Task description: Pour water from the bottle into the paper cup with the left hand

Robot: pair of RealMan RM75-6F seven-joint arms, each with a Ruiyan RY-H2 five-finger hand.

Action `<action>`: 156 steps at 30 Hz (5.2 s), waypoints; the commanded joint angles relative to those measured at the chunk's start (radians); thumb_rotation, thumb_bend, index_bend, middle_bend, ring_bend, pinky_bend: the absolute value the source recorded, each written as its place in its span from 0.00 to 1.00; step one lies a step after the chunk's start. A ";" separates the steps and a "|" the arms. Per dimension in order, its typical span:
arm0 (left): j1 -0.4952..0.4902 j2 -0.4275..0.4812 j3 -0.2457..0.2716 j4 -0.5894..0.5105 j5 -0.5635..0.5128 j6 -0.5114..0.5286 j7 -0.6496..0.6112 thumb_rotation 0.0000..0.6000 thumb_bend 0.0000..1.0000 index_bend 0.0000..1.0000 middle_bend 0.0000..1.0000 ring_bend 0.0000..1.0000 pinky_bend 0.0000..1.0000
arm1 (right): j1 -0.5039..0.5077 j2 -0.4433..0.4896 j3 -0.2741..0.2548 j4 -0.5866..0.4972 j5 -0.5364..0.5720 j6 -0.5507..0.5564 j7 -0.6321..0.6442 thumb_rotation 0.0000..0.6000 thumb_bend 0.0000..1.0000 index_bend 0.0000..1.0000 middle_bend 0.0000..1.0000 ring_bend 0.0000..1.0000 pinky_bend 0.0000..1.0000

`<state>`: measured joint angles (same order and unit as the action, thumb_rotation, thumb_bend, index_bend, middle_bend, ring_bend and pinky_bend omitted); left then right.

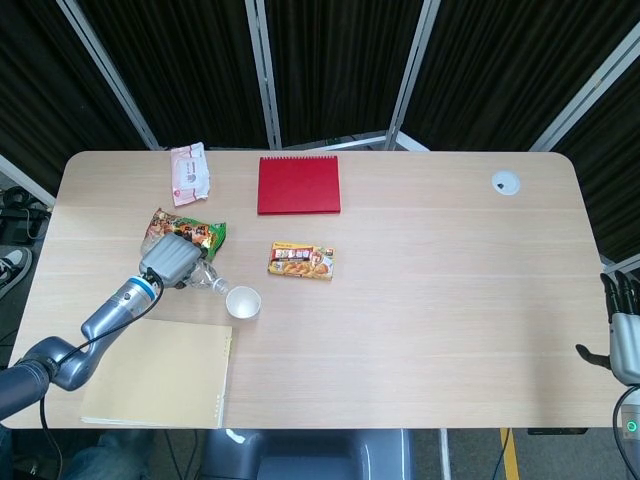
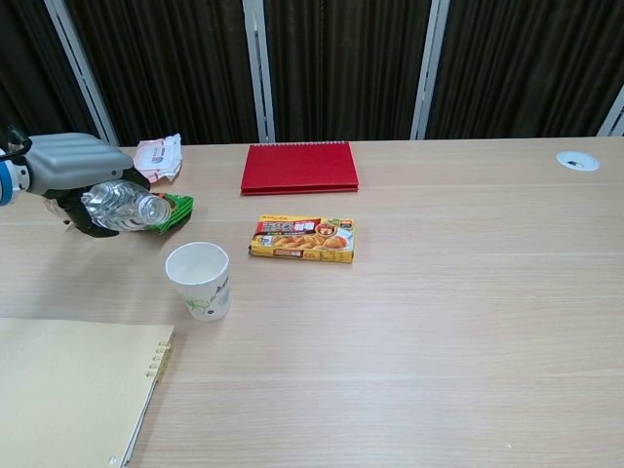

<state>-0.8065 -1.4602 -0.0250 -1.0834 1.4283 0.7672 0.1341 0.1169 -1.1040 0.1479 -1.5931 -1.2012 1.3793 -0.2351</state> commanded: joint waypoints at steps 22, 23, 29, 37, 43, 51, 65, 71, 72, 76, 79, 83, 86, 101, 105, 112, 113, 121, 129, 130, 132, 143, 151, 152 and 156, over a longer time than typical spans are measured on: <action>-0.016 0.005 -0.018 -0.051 -0.071 -0.013 0.164 1.00 0.45 0.59 0.51 0.40 0.36 | -0.001 0.003 0.000 0.000 0.003 -0.002 0.006 1.00 0.00 0.00 0.00 0.00 0.00; -0.015 0.004 -0.017 -0.050 -0.069 -0.010 0.171 1.00 0.45 0.59 0.51 0.40 0.36 | 0.000 0.003 0.000 0.000 0.004 -0.002 0.005 1.00 0.00 0.00 0.00 0.00 0.00; -0.016 0.004 -0.015 -0.049 -0.066 0.000 0.190 1.00 0.45 0.59 0.51 0.40 0.36 | 0.000 0.003 0.001 0.000 0.006 -0.002 0.004 1.00 0.00 0.00 0.00 0.00 0.00; -0.015 0.003 -0.012 -0.047 -0.063 0.010 0.205 1.00 0.45 0.59 0.51 0.40 0.36 | 0.000 0.003 0.001 0.000 0.007 -0.002 0.001 1.00 0.00 0.00 0.00 0.00 0.00; -0.014 -0.006 -0.006 -0.030 -0.047 0.028 0.228 1.00 0.45 0.59 0.51 0.40 0.36 | 0.000 0.003 0.000 -0.001 0.009 -0.003 0.000 1.00 0.00 0.00 0.00 0.00 0.00; -0.012 -0.011 -0.004 -0.026 -0.040 0.039 0.236 1.00 0.45 0.59 0.51 0.40 0.36 | -0.001 0.005 0.000 -0.003 0.009 -0.003 0.001 1.00 0.00 0.00 0.00 0.00 0.00; -0.003 -0.008 0.000 -0.025 -0.024 0.061 0.205 1.00 0.45 0.59 0.51 0.40 0.36 | -0.001 0.006 -0.001 -0.006 0.009 -0.003 -0.001 1.00 0.00 0.00 0.00 0.00 0.00; 0.009 0.002 -0.002 -0.032 -0.015 0.077 0.131 1.00 0.44 0.58 0.51 0.40 0.36 | -0.002 0.007 -0.002 -0.008 0.008 -0.002 -0.001 1.00 0.00 0.00 0.00 0.00 0.00; 0.014 0.010 0.001 -0.038 -0.005 0.086 0.097 1.00 0.44 0.58 0.51 0.40 0.36 | -0.002 0.008 -0.002 -0.008 0.008 -0.001 -0.001 1.00 0.00 0.00 0.00 0.00 0.00; 0.033 0.025 0.005 -0.043 0.019 0.115 -0.043 1.00 0.43 0.58 0.51 0.40 0.36 | -0.002 0.008 -0.002 -0.007 0.011 -0.005 0.001 1.00 0.00 0.00 0.00 0.00 0.00; 0.052 0.028 -0.002 -0.036 0.025 0.137 -0.207 1.00 0.43 0.58 0.51 0.40 0.36 | -0.002 0.010 -0.002 -0.009 0.011 -0.005 0.003 1.00 0.00 0.00 0.00 0.00 0.00; 0.078 0.014 -0.018 0.001 0.033 0.183 -0.433 1.00 0.42 0.59 0.51 0.40 0.36 | -0.004 0.013 -0.003 -0.014 0.006 -0.001 0.006 1.00 0.00 0.00 0.00 0.00 0.00; 0.098 0.002 -0.043 0.001 0.010 0.199 -0.619 1.00 0.41 0.59 0.51 0.40 0.36 | -0.003 0.012 -0.004 -0.015 0.004 -0.002 0.006 1.00 0.00 0.00 0.00 0.00 0.00; 0.130 -0.145 -0.107 0.086 -0.042 0.184 -1.109 1.00 0.41 0.60 0.52 0.40 0.36 | -0.001 0.009 -0.010 -0.023 -0.006 -0.003 -0.006 1.00 0.00 0.00 0.00 0.00 0.00; 0.139 -0.184 -0.111 0.106 -0.055 0.178 -1.137 1.00 0.41 0.60 0.52 0.40 0.36 | 0.000 0.012 -0.010 -0.022 -0.001 -0.008 -0.003 1.00 0.00 0.00 0.00 0.00 0.00; 0.145 -0.258 -0.108 0.197 -0.041 0.187 -1.176 1.00 0.36 0.59 0.51 0.40 0.36 | 0.000 0.016 -0.010 -0.023 0.004 -0.014 -0.001 1.00 0.00 0.00 0.00 0.00 0.00; 0.145 -0.266 -0.107 0.208 -0.036 0.187 -1.185 1.00 0.35 0.59 0.51 0.40 0.36 | 0.000 0.015 -0.010 -0.022 0.006 -0.016 0.000 1.00 0.00 0.00 0.00 0.00 0.00; 0.144 -0.300 -0.092 0.269 -0.004 0.195 -1.217 1.00 0.07 0.36 0.34 0.25 0.28 | 0.003 0.013 -0.010 -0.018 0.012 -0.020 -0.005 1.00 0.00 0.00 0.00 0.00 0.00; 0.156 -0.316 -0.089 0.292 0.017 0.238 -1.262 1.00 0.00 0.10 0.12 0.09 0.13 | 0.003 0.013 -0.013 -0.022 0.010 -0.018 -0.011 1.00 0.00 0.00 0.00 0.00 0.00; 0.156 -0.314 -0.090 0.291 0.018 0.241 -1.265 1.00 0.00 0.08 0.10 0.08 0.12 | 0.002 0.013 -0.013 -0.023 0.009 -0.017 -0.010 1.00 0.00 0.00 0.00 0.00 0.00; 0.158 -0.310 -0.091 0.286 0.020 0.247 -1.269 1.00 0.00 0.06 0.08 0.06 0.10 | 0.001 0.014 -0.014 -0.024 0.008 -0.016 -0.010 1.00 0.00 0.00 0.00 0.00 0.00; 0.202 -0.171 -0.068 0.127 0.058 0.336 -1.172 1.00 0.00 0.00 0.00 0.00 0.00 | -0.004 0.037 -0.020 -0.072 0.016 -0.017 -0.028 1.00 0.00 0.00 0.00 0.00 0.00; 0.315 0.103 -0.020 -0.186 0.079 0.469 -0.853 1.00 0.00 0.00 0.00 0.00 0.00 | -0.022 0.060 -0.029 -0.077 -0.069 0.023 0.064 1.00 0.00 0.00 0.00 0.00 0.00; 0.331 0.129 -0.018 -0.220 0.075 0.487 -0.806 1.00 0.00 0.00 0.00 0.00 0.00 | -0.024 0.066 -0.031 -0.081 -0.076 0.025 0.074 1.00 0.00 0.00 0.00 0.00 0.00; 0.404 0.227 -0.006 -0.357 0.042 0.563 -0.555 1.00 0.00 0.00 0.00 0.00 0.00 | -0.031 0.086 -0.034 -0.094 -0.109 0.039 0.111 1.00 0.00 0.00 0.00 0.00 0.00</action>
<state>-0.4869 -1.3525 -0.0534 -1.2921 1.4924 1.2395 -0.6343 0.0893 -1.0241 0.1155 -1.6822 -1.3030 1.4131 -0.1309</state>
